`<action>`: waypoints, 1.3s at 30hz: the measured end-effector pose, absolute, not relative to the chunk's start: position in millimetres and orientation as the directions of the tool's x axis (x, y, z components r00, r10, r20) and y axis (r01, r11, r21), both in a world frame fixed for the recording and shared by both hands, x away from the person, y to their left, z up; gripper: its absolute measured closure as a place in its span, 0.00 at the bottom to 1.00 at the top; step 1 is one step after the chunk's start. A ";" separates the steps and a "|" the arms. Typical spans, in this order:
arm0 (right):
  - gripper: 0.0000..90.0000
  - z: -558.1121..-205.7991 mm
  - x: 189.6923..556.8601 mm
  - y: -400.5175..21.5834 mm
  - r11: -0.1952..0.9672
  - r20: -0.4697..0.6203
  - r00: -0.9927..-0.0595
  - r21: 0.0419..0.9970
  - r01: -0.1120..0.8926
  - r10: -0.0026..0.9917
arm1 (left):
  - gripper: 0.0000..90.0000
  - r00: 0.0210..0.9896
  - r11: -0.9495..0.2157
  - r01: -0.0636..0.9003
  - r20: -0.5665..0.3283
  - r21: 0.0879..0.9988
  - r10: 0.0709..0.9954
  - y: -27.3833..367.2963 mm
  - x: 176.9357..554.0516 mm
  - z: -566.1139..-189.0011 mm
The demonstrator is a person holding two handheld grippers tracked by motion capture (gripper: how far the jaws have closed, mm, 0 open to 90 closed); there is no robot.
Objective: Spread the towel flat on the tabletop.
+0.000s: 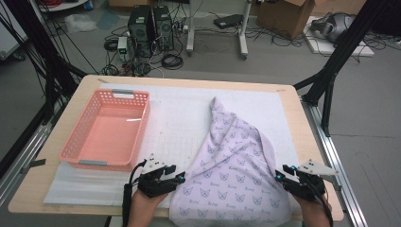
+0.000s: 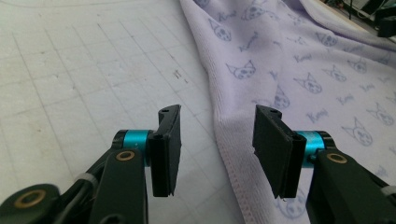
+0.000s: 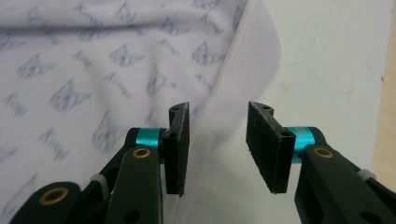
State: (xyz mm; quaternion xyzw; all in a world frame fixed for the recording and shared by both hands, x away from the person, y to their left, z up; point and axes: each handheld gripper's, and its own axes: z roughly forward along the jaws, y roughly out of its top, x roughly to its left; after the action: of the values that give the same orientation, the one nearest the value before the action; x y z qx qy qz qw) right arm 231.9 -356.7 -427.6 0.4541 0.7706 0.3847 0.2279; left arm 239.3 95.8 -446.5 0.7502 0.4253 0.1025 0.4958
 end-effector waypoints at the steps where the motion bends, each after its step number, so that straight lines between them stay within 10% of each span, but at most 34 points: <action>1: 0.66 -427.6 231.9 -356.7 0.292 -0.002 -0.484 0.800 0.525 0.875 | 0.58 0.619 -0.148 0.531 -0.263 0.834 0.740 96.0 240.5 -445.6; 10: 0.73 -437.3 293.1 -319.5 0.417 -0.146 -0.477 0.737 0.532 0.867 | 0.58 0.625 -0.142 0.523 -0.266 0.841 0.734 97.3 253.0 -443.1; 13: 0.95 -442.5 310.3 -326.2 0.428 -0.173 -0.449 0.707 0.563 0.877 | 0.58 0.625 -0.140 0.526 -0.269 0.839 0.732 97.3 256.7 -443.9; 16: 0.96 -439.3 311.8 -341.5 0.425 -0.226 -0.388 0.704 0.569 0.893 | 0.58 0.626 -0.140 0.528 -0.273 0.837 0.731 96.9 258.3 -444.6; 26: 0.82 -439.8 309.4 -377.4 0.296 -0.168 -0.260 0.738 0.606 0.951 | 0.63 0.628 -0.146 0.547 -0.289 0.825 0.722 93.6 269.0 -446.6; 33: 0.74 -431.1 288.8 -372.7 0.318 -0.135 -0.361 0.796 0.516 0.923 | 0.86 0.619 -0.202 0.546 -0.230 0.813 0.751 70.5 299.2 -441.6; 39: 0.71 -426.2 275.9 -375.9 0.307 -0.081 -0.428 0.815 0.492 0.900 | 0.87 0.575 -0.197 0.595 -0.242 0.779 0.782 49.5 333.0 -441.2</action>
State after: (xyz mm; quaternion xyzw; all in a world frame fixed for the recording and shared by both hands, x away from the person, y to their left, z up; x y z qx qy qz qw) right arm 275.9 -375.9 -426.2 0.4579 0.7598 0.3696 0.2763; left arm 333.0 49.5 -441.2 0.7666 0.4492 0.1043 0.4469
